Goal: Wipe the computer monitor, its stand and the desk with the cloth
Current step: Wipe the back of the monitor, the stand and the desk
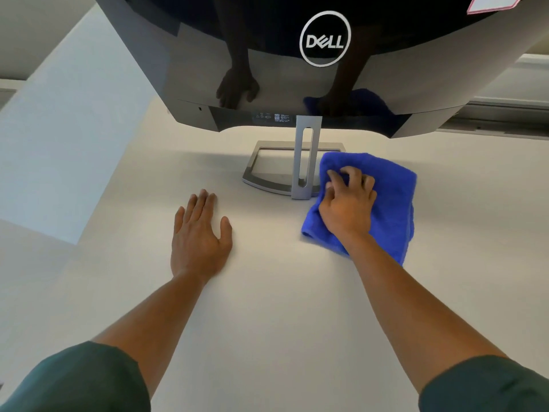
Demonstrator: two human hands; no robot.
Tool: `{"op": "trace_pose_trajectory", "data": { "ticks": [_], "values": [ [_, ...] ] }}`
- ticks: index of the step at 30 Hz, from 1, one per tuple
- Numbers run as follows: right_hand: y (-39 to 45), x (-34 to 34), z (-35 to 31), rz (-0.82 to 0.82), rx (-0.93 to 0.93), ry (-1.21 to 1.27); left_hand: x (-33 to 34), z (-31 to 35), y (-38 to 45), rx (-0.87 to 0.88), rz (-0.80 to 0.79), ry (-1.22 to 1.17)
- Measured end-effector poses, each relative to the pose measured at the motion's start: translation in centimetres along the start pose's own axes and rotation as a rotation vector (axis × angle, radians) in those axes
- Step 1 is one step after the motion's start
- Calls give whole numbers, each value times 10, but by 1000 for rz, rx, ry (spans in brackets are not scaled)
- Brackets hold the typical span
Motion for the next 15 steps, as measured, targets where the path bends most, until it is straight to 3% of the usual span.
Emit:
{"op": "trace_pose_trajectory", "data": {
  "ticks": [4, 11, 15],
  "values": [
    [9, 2, 12, 7, 194, 114, 1, 0, 1, 1, -1, 5],
    [-11, -3, 8, 139, 153, 203, 1, 1, 0, 0, -8, 12],
    [-20, -10, 5, 96, 87, 279, 2, 0, 1, 9, -22, 15]
  ]
}}
Point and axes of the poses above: each hand's wrist, its own y-axis towards the middle knuckle, its own x-axis out of the palm, z = x × y, the point moved 3 cm from there along y, towards the middle knuckle, and after that the axes turned 2 degrees about -x, right-handed, at the moved point
